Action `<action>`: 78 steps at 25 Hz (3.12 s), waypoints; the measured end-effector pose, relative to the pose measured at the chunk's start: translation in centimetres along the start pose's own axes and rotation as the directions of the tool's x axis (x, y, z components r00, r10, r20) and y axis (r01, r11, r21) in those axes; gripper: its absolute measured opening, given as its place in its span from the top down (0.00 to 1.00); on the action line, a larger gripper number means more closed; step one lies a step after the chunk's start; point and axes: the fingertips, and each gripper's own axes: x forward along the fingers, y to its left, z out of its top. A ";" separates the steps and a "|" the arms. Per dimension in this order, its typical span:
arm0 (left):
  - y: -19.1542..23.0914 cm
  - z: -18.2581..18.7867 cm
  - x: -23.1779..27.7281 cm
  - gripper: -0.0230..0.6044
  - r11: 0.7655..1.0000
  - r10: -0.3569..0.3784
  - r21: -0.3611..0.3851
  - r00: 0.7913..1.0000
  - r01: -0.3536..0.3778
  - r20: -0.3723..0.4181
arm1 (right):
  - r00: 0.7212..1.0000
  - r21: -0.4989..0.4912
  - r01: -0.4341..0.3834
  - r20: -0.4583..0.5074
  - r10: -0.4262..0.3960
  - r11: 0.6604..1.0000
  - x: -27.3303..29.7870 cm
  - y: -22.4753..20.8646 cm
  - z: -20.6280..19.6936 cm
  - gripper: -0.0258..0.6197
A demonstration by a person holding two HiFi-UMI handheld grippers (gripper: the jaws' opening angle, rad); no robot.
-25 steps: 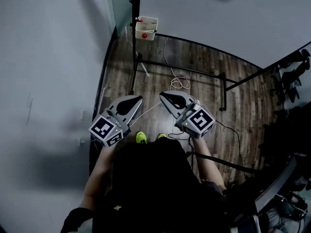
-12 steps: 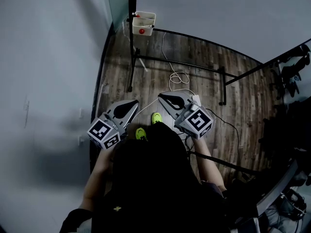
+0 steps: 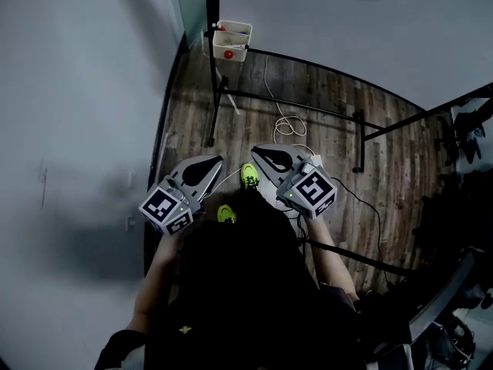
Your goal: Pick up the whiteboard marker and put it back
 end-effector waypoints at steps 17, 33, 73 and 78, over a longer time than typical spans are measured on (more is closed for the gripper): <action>6.7 3.1 8.4 0.92 0.993 0.119 0.005 0.993 -0.119 0.025 | 0.994 0.012 -0.114 -0.005 0.114 0.993 5.1 -10.8 0.8 0.95; 10.8 3.1 14.7 0.92 0.977 0.214 -0.022 0.977 -0.214 -0.001 | 0.979 0.021 -0.206 -0.005 0.206 0.978 7.2 -18.0 1.0 0.95; 20.7 5.1 17.5 0.92 0.969 0.238 -0.069 0.971 -0.239 -0.019 | 0.981 -0.026 -0.154 -0.126 0.149 0.988 16.0 -26.2 -0.1 0.81; 21.4 5.2 18.4 0.92 0.979 0.187 -0.080 0.982 -0.189 -0.035 | 0.978 -0.042 -0.134 -0.169 0.125 0.990 17.4 -27.2 -0.7 0.77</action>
